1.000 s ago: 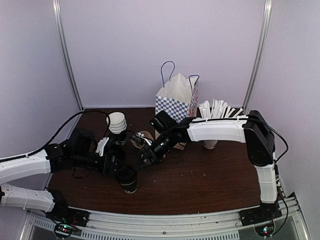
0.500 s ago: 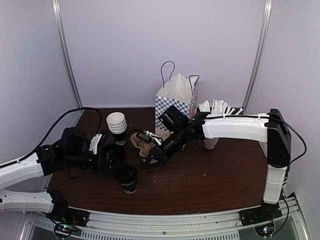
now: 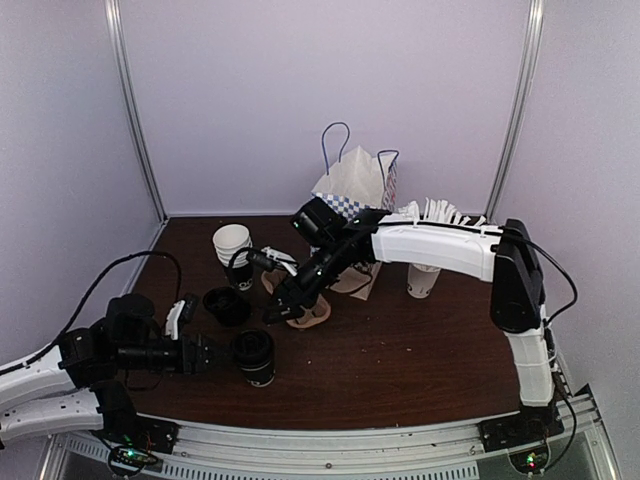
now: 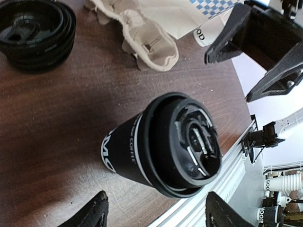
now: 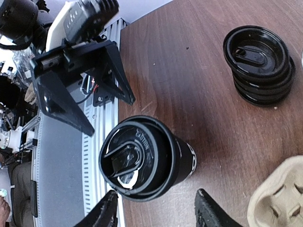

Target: Pack the takeout coffee

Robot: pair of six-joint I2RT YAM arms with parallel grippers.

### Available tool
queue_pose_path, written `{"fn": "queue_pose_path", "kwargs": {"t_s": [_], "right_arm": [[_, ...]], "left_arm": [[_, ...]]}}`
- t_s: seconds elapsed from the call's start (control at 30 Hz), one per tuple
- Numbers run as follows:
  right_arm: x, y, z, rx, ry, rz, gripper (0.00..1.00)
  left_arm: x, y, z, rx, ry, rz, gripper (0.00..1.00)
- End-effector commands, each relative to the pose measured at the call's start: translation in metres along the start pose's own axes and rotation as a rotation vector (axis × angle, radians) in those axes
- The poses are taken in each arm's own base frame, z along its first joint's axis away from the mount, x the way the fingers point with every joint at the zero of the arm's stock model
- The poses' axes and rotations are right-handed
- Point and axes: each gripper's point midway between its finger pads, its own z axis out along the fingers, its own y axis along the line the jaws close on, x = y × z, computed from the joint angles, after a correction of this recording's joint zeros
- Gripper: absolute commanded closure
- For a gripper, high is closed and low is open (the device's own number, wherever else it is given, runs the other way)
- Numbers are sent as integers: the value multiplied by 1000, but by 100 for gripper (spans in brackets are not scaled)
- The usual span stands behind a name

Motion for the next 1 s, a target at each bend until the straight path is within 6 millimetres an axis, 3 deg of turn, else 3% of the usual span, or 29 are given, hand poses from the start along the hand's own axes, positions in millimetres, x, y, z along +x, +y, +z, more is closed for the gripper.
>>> {"fn": "queue_pose_path", "kwargs": {"t_s": [0.0, 0.23, 0.73, 0.97], "right_arm": [[0, -5, 22, -70, 30, 18, 43], [7, -8, 40, -123, 51, 74, 45], [40, 27, 14, -193, 32, 171, 49], [36, 14, 18, -171, 27, 229, 49]], "left_arm": [[7, -1, 12, 11, 34, -48, 31], [2, 8, 19, -50, 27, -31, 33], [-37, 15, 19, -181, -4, 105, 32], [-45, 10, 28, -167, -8, 110, 32]]}}
